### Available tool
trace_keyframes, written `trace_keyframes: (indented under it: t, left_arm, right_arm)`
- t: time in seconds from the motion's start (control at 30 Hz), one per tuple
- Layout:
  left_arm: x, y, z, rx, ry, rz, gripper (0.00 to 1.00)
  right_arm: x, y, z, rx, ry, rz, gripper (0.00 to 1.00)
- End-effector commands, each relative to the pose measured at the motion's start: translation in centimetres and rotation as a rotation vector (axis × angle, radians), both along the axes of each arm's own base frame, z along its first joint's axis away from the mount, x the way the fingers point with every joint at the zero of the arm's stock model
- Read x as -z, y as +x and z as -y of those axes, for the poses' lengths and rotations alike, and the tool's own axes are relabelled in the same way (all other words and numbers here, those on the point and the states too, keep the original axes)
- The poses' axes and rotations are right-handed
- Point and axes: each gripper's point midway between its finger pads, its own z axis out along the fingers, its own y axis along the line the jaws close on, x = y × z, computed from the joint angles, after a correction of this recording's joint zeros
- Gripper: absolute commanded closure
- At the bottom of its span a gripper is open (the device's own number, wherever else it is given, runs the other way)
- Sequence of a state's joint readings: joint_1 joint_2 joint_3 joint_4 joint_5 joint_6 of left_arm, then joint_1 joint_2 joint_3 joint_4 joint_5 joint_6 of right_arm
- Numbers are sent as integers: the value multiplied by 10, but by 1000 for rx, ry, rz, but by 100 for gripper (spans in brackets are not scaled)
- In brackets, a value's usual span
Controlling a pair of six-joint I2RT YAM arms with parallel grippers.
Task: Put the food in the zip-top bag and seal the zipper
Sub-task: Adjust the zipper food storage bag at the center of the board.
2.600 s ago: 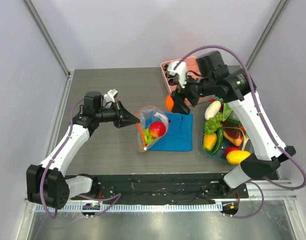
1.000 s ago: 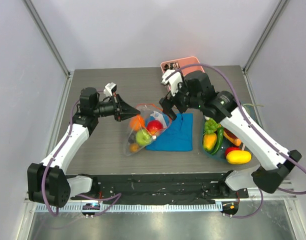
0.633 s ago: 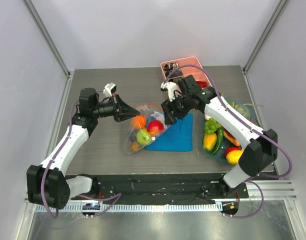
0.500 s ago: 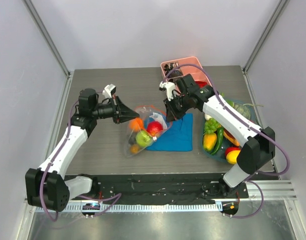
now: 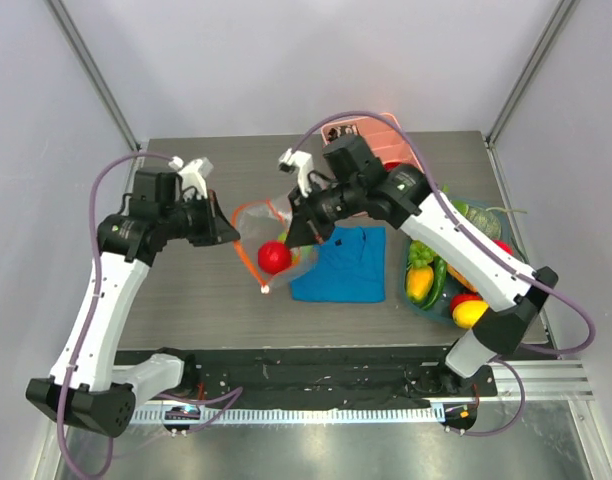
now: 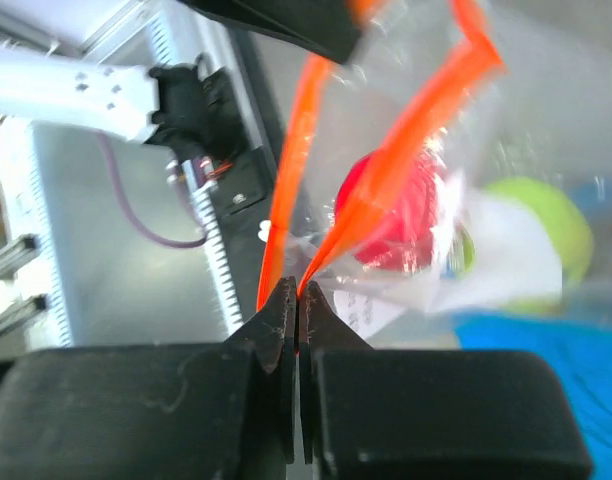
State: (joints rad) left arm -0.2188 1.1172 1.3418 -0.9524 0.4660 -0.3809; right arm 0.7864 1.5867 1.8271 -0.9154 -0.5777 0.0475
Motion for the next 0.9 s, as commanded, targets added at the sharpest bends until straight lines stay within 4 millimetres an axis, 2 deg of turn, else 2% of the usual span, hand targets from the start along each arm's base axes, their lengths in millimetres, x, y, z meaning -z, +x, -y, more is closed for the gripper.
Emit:
trace_keyframes:
  t: [0.0, 0.03, 0.1, 0.13, 0.17, 0.2, 0.3, 0.43, 0.47, 0.57, 0.63, 0.73, 0.77, 0.83, 0.87]
  left_arm:
    - [68, -27, -16, 53, 162, -210, 100]
    - [66, -27, -15, 54, 158, -197, 100]
    - [52, -29, -7, 94, 115, -180, 100]
    - [36, -27, -3, 112, 92, -138, 100]
    - [28, -28, 0, 127, 72, -123, 100]
    - [16, -27, 2, 133, 57, -93, 100]
    - [4, -29, 6, 154, 30, -75, 100]
    - [30, -34, 5, 163, 55, -184, 100]
    - [45, -35, 5, 167, 63, -242, 100]
    - [64, -33, 6, 154, 62, -301, 100]
    - [68, -29, 6, 139, 67, -307, 100]
    - [64, -23, 9, 137, 55, -298, 100]
    - [60, -21, 10, 143, 47, -287, 100]
    - [56, -18, 11, 140, 43, -274, 100]
    - [57, -18, 11, 139, 44, -272, 100]
  right_arm:
    - [-20, -6, -24, -46, 48, -32, 99]
    - [-15, -5, -26, -46, 27, -58, 99]
    - [-28, -7, -25, -57, 38, -56, 99]
    - [-27, -8, -22, -54, 27, -60, 99]
    - [-31, -10, -19, -54, 28, -38, 99]
    - [-27, -6, -14, -44, 6, -6, 99]
    - [-11, 2, 2, -9, -49, -4, 99]
    - [36, 19, 31, 22, -182, 23, 99]
    - [50, 23, 38, 32, -212, 2, 99]
    - [65, 31, 42, 35, -236, -26, 95]
    - [60, 33, 37, 24, -220, -20, 91]
    - [52, 40, 36, 34, -215, 4, 61]
    - [49, 43, 38, 46, -214, 19, 43]
    - [41, 48, 49, 77, -213, 47, 29]
    - [39, 55, 57, 108, -225, 70, 19]
